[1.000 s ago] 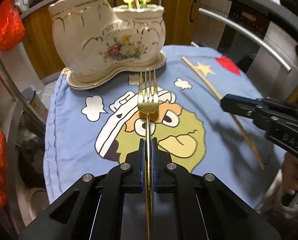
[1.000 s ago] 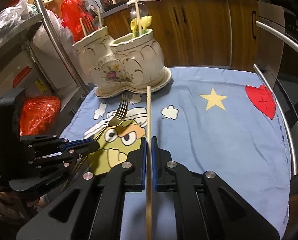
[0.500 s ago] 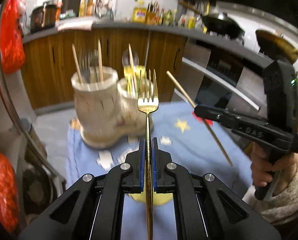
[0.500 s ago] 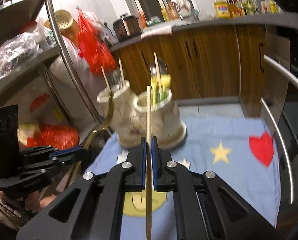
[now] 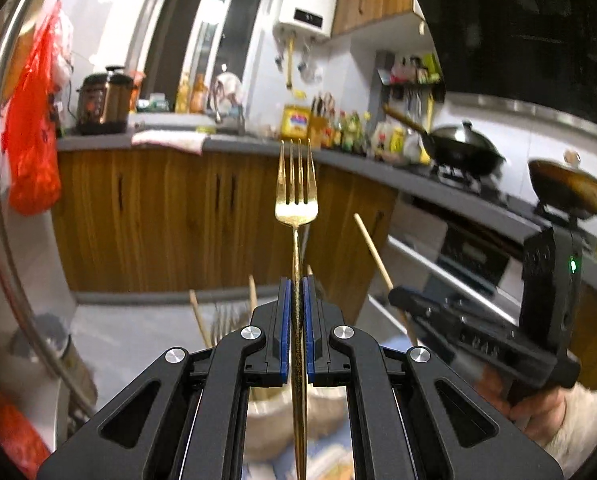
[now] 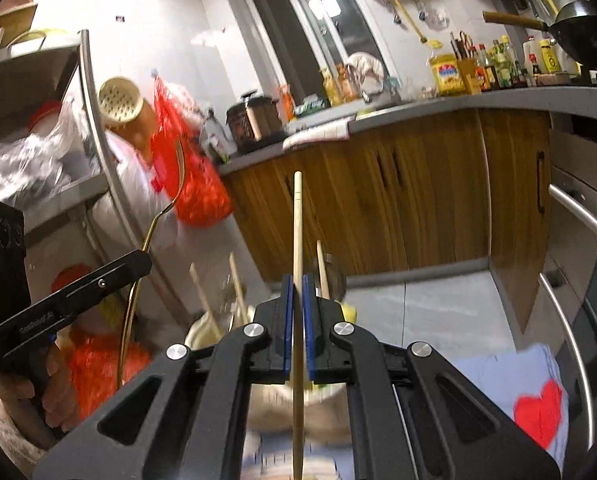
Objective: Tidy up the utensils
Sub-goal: 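Carry the chopstick into the smaller cup with the right tool while the left tool lifts the gold fork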
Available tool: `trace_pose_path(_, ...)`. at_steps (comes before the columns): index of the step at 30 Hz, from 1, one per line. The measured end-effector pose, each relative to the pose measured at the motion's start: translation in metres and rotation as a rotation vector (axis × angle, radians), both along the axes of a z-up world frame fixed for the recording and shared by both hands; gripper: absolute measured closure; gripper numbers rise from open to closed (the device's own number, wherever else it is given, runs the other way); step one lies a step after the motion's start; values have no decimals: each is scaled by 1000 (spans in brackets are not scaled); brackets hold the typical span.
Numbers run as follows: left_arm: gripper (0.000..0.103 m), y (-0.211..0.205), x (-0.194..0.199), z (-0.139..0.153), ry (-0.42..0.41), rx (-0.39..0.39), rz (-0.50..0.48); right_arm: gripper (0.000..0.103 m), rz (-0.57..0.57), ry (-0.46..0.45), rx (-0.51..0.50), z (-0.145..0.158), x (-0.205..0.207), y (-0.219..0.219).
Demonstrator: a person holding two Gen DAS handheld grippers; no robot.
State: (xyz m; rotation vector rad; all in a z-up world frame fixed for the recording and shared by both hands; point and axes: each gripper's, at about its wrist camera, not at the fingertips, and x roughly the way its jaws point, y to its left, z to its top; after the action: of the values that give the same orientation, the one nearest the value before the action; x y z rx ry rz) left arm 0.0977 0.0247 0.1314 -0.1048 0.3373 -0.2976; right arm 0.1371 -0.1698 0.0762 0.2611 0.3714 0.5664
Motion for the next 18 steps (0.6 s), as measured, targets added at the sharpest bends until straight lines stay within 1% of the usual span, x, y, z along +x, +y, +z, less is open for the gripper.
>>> trace_pose_path(3,96,2,18,-3,-51,-12,19,98,-36,-41,37,-2,17,4)
trace_pose_path(7,96,4,35,-15,-87,-21,47,98,-80,-68,96,-12,35,9)
trace_pose_path(11,96,5,45,-27,-117,-32,76,98,-131,-111,94,-19,45,19)
trace_pose_path(15,96,4,48,-40,-144,-10,114,98,-154,-138,69,-28,51,30)
trace_pose_path(18,96,2,47,-47,-156,0,123,98,-175,-144,64,-38,49,34)
